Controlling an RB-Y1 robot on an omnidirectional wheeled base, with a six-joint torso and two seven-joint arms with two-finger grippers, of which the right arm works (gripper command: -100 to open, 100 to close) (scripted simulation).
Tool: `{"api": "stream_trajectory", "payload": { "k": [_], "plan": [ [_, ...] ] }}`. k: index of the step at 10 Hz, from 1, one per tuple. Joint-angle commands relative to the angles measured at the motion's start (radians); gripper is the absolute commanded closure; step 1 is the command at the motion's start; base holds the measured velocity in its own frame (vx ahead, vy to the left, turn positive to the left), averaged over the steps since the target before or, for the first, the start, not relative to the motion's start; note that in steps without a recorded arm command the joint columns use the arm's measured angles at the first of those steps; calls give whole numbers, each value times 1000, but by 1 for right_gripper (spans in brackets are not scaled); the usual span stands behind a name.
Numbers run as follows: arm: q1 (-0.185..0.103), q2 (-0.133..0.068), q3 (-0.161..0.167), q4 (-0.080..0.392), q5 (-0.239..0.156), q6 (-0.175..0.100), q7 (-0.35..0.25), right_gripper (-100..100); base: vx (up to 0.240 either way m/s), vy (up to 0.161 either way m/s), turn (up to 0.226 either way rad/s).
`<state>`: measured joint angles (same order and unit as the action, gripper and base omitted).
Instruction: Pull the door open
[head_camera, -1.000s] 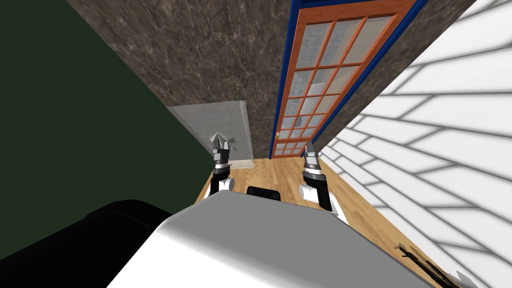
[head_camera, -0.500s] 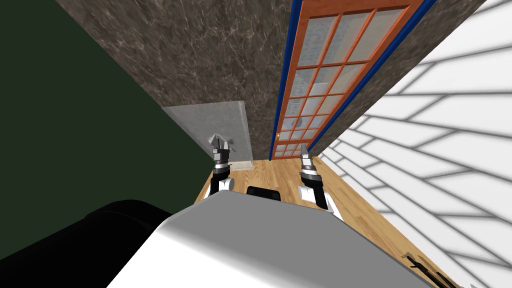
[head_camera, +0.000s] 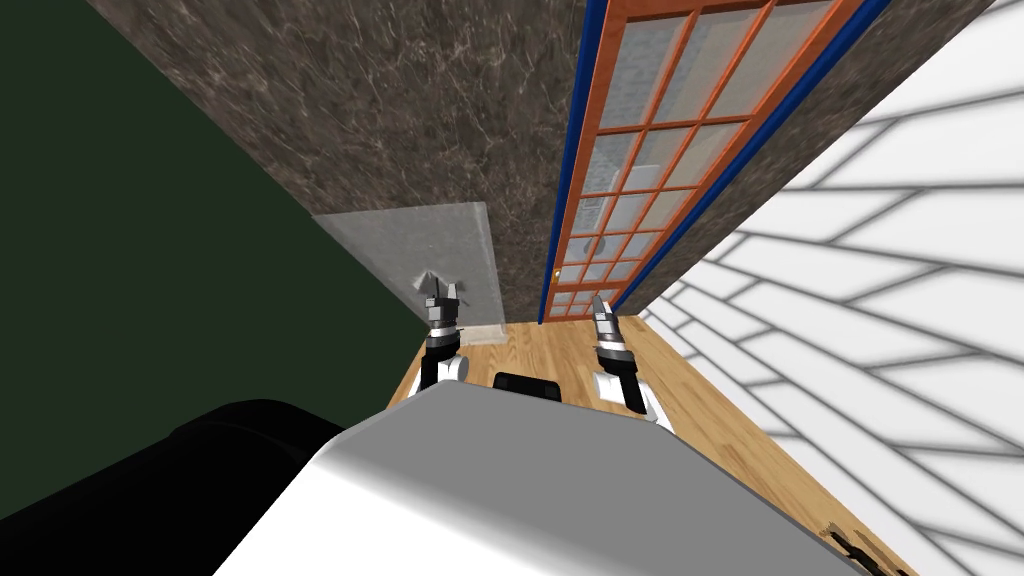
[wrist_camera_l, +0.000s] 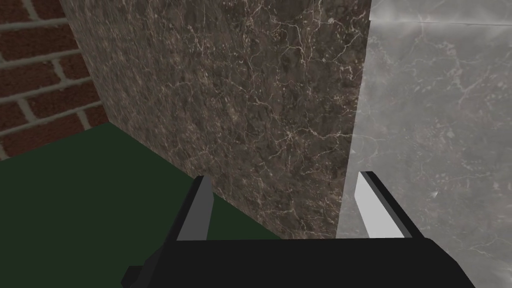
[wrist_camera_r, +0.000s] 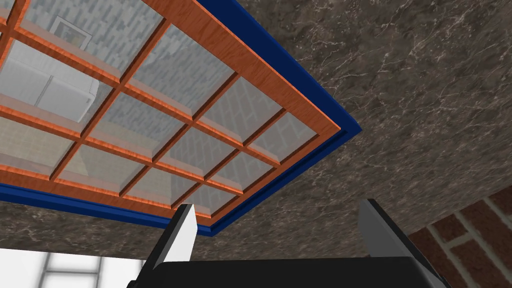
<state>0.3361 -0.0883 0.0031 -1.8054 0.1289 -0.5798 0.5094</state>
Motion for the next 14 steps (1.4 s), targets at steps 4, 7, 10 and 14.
{"api": "stream_trajectory", "payload": {
  "k": [4,7,10,14],
  "plan": [
    [-19,-10,0,104,20,-33,88,-100,102,-3,2],
    [-29,-13,0,151,29,-48,126,-100,60,-1,0],
    [-43,-17,0,221,43,-70,183,-100,99,-10,0],
    [-62,-22,1,314,61,-99,258,-100,99,1,1]
  ]
}}
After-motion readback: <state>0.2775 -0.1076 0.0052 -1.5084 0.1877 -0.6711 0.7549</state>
